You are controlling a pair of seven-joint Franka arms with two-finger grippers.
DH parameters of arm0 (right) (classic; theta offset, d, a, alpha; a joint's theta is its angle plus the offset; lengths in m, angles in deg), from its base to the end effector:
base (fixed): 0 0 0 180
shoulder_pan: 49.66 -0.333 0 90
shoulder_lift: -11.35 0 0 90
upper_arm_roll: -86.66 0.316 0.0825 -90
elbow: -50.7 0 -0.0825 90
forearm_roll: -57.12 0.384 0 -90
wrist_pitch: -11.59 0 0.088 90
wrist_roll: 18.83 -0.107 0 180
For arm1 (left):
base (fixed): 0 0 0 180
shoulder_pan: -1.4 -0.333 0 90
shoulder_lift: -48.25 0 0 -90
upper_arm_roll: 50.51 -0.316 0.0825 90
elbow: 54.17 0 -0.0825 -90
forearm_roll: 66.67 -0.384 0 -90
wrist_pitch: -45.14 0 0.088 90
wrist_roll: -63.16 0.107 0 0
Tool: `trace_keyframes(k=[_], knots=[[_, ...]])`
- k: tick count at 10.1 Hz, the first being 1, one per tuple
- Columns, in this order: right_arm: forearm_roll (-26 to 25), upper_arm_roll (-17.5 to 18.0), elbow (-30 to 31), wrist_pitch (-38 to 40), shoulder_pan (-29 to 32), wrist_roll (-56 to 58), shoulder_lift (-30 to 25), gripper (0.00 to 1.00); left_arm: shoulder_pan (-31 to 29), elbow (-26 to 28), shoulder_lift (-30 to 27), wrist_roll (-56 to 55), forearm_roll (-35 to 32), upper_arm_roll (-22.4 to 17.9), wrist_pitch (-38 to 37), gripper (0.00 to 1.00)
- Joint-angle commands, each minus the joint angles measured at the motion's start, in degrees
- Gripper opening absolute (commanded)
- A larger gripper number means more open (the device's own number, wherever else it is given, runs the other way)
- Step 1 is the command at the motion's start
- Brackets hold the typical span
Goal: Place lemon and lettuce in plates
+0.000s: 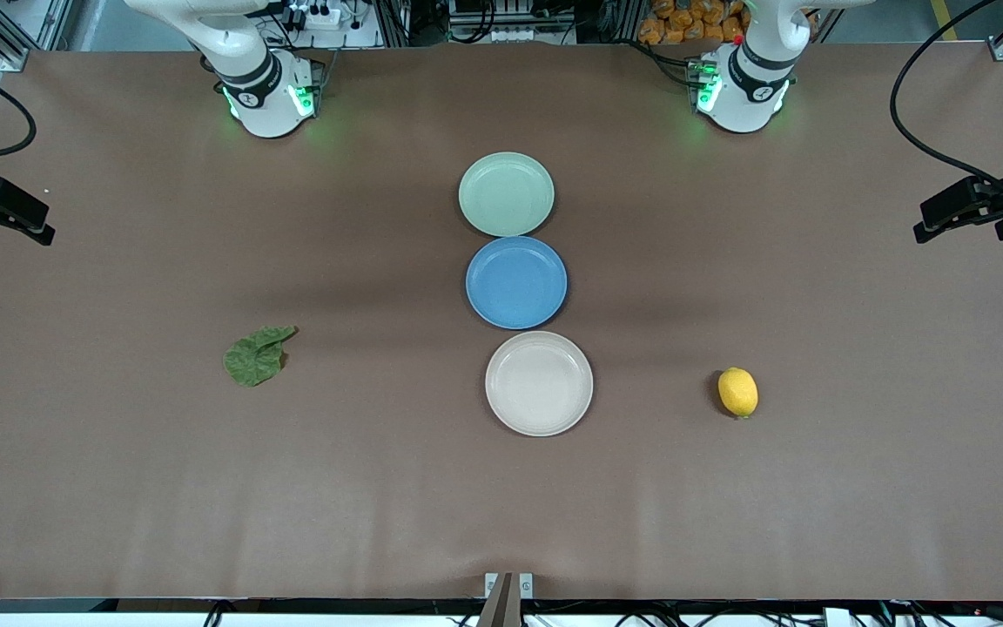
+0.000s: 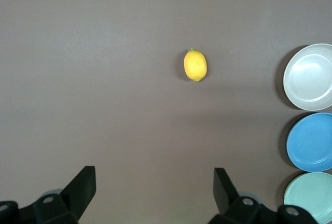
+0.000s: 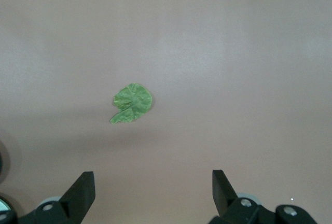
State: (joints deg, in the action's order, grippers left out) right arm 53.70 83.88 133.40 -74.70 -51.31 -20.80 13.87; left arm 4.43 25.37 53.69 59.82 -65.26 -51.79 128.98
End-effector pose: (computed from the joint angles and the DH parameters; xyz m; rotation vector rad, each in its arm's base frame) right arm 0.5618 -0.0171 0.6542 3.0786 -0.0900 0.0295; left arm 0.5729 -0.0211 0.6469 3.1197 0.0394 -0.0325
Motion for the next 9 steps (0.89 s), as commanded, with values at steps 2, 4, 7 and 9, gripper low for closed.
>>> trace_keyframes(k=[2,4,7,9], knots=[[1.1,0.0,0.2,0.3,0.3,0.7,-0.4,1.00,-0.2,-0.1,0.1,1.8,0.1,-0.4,1.4,1.00],[1.1,0.0,0.2,0.3,0.2,0.7,-0.4,1.00,-0.2,-0.1,0.5,1.7,0.0,-0.4,1.9,1.00],[1.1,0.0,0.2,0.4,0.2,0.7,-0.4,1.00,0.6,0.3,1.1,1.3,-2.7,-0.1,2.4,1.00],[1.1,0.0,0.2,0.3,0.2,0.7,-0.3,1.00,0.7,1.5,2.6,1.1,-2.8,0.2,4.8,1.00]])
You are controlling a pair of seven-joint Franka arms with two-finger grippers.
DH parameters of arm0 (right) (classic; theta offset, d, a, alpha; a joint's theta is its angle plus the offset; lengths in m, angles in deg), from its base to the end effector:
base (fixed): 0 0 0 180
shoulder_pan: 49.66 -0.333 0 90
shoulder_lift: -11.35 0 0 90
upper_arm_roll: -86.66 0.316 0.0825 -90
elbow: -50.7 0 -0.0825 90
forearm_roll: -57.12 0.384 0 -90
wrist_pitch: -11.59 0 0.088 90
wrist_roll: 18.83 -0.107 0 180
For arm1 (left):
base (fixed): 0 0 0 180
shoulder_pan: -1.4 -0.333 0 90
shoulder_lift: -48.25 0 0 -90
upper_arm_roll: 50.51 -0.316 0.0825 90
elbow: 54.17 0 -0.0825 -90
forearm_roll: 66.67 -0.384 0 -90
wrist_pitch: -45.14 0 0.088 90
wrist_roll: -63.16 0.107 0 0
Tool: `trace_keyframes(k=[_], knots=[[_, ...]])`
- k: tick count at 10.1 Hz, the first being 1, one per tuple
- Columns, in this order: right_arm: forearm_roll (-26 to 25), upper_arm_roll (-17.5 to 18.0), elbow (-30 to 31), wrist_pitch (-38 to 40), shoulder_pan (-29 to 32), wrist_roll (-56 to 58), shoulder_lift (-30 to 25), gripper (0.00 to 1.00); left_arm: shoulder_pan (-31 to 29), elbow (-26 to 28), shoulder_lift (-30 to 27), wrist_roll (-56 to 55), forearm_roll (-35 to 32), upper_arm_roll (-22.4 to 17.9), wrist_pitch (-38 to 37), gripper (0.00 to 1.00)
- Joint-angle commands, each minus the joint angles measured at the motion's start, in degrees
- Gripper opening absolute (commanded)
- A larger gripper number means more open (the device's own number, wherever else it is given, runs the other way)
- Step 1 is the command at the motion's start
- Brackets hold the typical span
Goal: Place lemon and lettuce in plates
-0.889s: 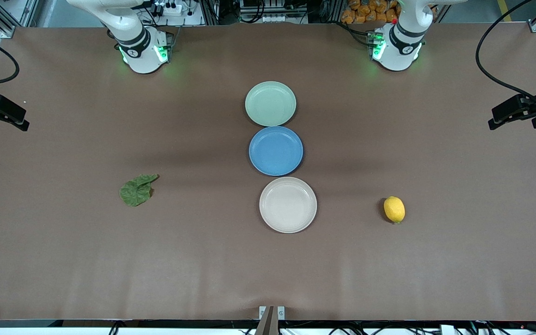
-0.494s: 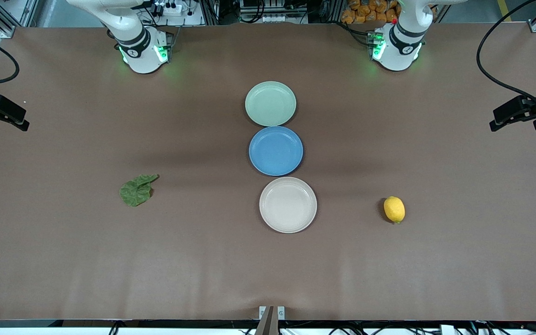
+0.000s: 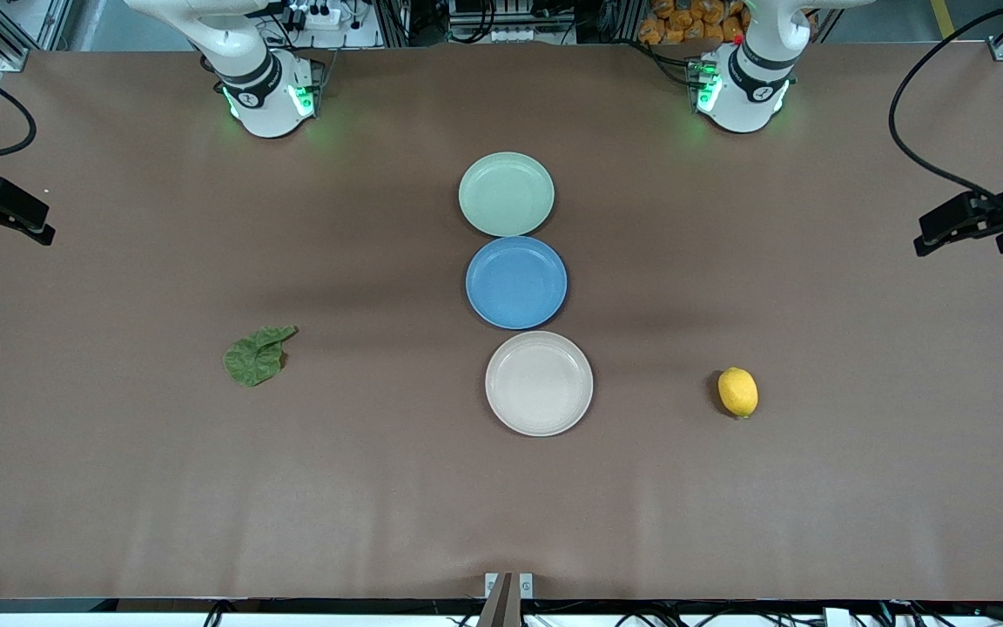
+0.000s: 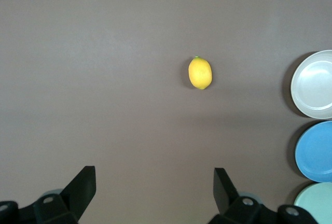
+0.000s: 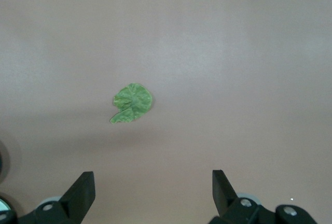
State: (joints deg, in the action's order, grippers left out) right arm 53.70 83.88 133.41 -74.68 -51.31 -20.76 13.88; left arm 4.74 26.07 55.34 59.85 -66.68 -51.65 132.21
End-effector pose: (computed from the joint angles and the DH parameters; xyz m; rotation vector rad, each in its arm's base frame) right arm 0.5618 -0.0171 0.6540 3.0786 -0.0889 0.0284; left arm 0.5877 -0.0234 0.6293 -3.1386 -0.0302 0.0069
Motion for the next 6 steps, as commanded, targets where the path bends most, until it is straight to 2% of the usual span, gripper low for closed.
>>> trace_keyframes(k=[1,2,5,6], knots=[[1.1,0.0,0.3,0.3,0.2,0.6,-0.3,1.00,0.2,1.0,2.6,1.7,-0.8,0.2,3.0,1.00],[1.0,0.0,0.3,0.4,0.1,0.6,-0.3,1.00,0.3,2.3,4.6,2.3,-0.8,0.3,5.4,1.00],[1.1,0.0,0.1,0.8,0.3,0.8,-0.5,1.00,0.4,11.3,10.1,3.2,0.2,0.5,21.2,1.00],[1.0,0.0,0.0,0.8,0.3,0.8,-0.5,1.00,1.1,12.3,12.6,2.1,0.4,1.0,24.3,1.00]])
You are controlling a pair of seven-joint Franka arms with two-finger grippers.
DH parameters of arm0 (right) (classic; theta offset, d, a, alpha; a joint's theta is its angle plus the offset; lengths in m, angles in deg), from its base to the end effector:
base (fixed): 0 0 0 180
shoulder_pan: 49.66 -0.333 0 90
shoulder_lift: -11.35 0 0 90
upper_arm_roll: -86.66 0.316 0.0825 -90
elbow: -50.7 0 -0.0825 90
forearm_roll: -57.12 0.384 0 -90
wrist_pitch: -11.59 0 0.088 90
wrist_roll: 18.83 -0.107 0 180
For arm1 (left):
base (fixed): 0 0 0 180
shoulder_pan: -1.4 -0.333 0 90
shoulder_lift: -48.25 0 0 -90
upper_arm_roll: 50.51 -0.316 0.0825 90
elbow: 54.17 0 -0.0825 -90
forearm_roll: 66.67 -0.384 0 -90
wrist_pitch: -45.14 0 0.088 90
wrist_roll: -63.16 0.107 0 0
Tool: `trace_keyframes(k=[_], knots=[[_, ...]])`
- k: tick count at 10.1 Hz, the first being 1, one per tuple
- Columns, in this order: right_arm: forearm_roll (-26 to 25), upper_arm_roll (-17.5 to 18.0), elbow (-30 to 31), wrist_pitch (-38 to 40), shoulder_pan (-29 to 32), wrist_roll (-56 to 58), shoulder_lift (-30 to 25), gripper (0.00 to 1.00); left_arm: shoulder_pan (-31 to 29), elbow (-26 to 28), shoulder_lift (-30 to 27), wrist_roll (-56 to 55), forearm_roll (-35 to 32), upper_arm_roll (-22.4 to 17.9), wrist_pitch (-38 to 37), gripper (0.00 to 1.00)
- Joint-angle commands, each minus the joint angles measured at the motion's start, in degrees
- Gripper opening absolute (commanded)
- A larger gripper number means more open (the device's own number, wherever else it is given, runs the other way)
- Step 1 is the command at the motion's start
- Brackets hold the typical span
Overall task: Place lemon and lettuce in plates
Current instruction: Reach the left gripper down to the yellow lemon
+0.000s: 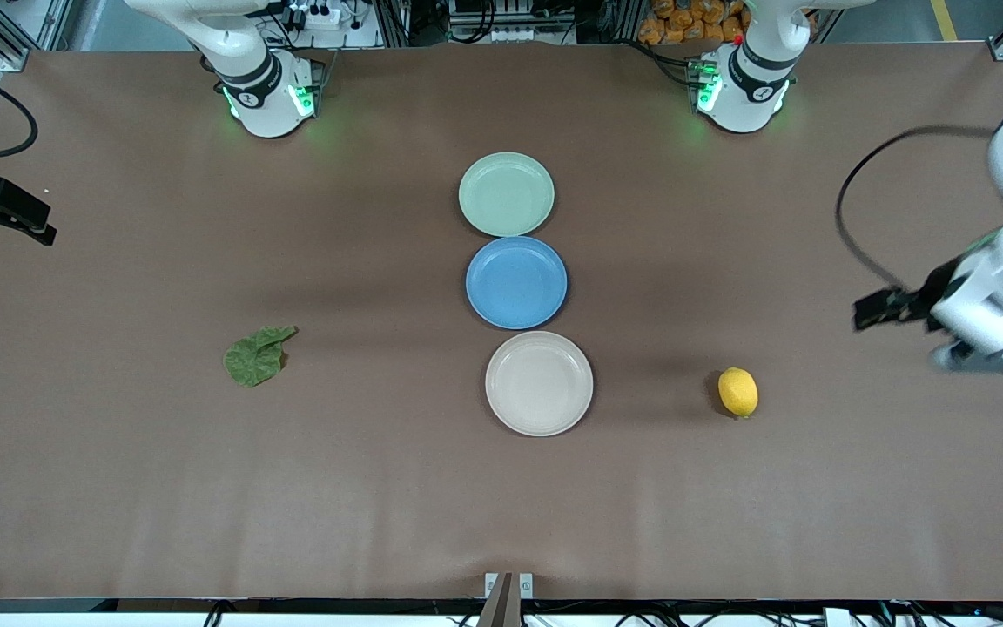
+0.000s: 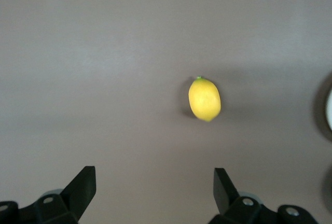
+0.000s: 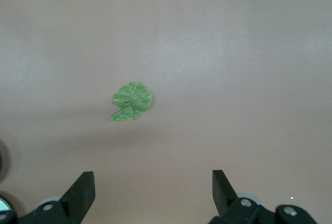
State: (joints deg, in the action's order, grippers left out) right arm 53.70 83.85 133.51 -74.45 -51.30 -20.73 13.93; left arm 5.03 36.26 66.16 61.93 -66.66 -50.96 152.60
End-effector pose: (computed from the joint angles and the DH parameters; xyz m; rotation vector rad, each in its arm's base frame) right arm 0.5617 -0.0175 0.6523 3.0786 -0.0893 0.0182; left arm 0.6514 -0.0368 0.4575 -3.1382 0.0539 0.0239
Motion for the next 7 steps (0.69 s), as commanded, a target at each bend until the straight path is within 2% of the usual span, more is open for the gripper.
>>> trace_keyframes(k=[1,4,6,7], knots=[[1.0,0.0,-0.1,0.6,0.3,0.8,-0.8,1.00,1.6,2.0,4.5,-3.0,3.2,0.6,5.5,1.00],[1.1,-0.1,-0.1,0.5,0.4,0.7,-0.6,1.00,2.5,2.0,11.6,-4.3,3.4,0.5,13.9,1.00],[1.1,-0.1,0.0,0.3,0.2,0.7,-0.6,1.00,2.0,2.0,17.0,-4.6,0.4,0.5,20.8,1.00],[1.3,0.0,0.3,-0.3,0.2,0.8,-0.5,1.00,2.2,1.7,18.5,-4.9,0.7,0.5,21.7,1.00]])
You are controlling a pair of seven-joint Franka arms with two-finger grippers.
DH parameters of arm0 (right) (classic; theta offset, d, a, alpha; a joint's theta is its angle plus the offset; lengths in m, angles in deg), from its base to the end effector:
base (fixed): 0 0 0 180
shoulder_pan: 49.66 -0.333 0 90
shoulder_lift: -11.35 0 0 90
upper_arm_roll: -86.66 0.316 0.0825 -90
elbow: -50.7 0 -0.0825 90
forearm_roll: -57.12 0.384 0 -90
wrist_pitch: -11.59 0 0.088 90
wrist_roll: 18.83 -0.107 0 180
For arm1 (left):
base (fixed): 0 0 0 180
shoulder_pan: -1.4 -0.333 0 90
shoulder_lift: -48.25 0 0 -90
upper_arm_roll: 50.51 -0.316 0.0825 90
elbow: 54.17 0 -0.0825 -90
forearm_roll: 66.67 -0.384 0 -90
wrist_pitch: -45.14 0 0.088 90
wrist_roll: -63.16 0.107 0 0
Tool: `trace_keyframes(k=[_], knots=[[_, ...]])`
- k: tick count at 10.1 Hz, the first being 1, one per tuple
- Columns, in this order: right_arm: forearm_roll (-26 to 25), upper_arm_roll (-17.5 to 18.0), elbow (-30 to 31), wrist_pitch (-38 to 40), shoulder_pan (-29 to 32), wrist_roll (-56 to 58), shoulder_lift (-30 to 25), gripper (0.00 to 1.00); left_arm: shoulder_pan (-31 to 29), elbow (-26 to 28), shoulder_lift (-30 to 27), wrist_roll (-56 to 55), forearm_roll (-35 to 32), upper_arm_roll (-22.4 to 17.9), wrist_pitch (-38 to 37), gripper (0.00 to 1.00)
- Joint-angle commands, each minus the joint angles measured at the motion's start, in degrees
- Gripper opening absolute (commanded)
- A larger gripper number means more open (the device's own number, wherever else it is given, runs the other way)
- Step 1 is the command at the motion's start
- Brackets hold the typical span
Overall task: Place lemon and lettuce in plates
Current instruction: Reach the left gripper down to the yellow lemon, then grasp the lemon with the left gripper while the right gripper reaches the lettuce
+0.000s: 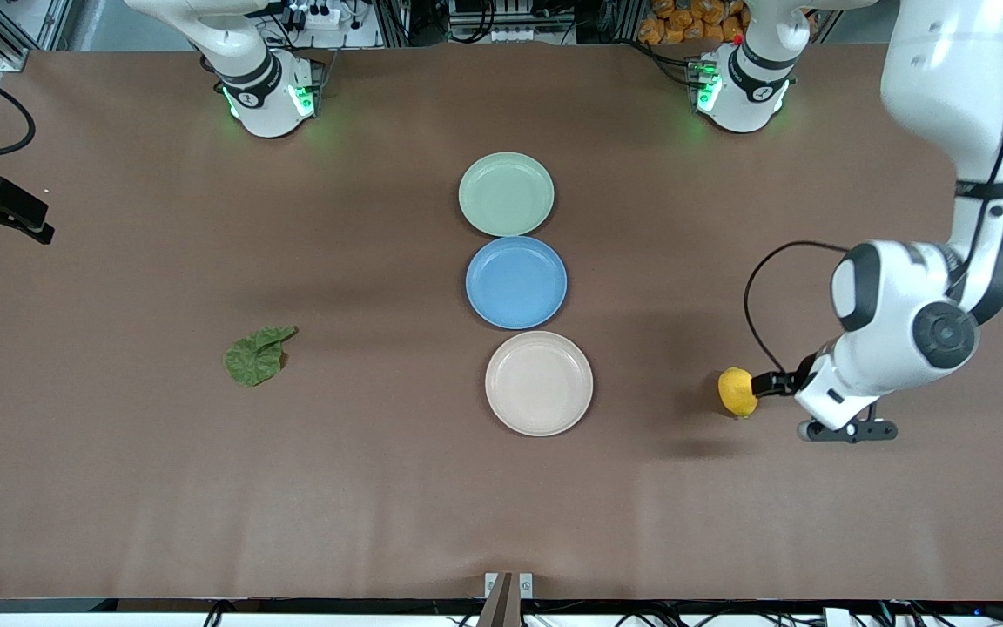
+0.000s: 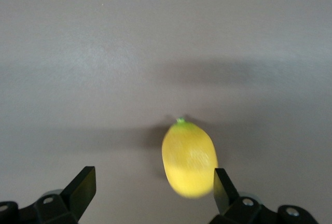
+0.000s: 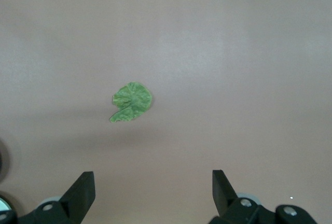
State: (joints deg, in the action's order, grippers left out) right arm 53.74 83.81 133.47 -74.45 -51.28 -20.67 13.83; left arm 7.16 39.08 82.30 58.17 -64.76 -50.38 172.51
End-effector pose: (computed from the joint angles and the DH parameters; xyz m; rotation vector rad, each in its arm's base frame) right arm 0.5611 -0.0180 0.6536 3.0793 -0.0893 0.0218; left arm 0.6852 -0.0715 0.2747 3.1138 0.0076 -0.0022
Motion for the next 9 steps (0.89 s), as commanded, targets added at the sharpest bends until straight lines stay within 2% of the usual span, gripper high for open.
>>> trace_keyframes(k=[1,3,9], knots=[[2.4,0.0,0.6,-0.5,0.3,0.7,-0.3,1.00,0.5,-1.3,2.8,-1.3,-1.0,0.0,2.0,1.00],[4.2,0.0,4.0,-2.1,0.6,0.7,-0.4,1.00,0.5,-1.2,3.6,-2.3,-1.0,0.0,3.1,1.00],[4.2,0.0,21.6,-20.2,0.5,0.4,0.2,1.00,2.4,-1.0,5.6,-5.5,1.2,0.1,4.6,1.00]])
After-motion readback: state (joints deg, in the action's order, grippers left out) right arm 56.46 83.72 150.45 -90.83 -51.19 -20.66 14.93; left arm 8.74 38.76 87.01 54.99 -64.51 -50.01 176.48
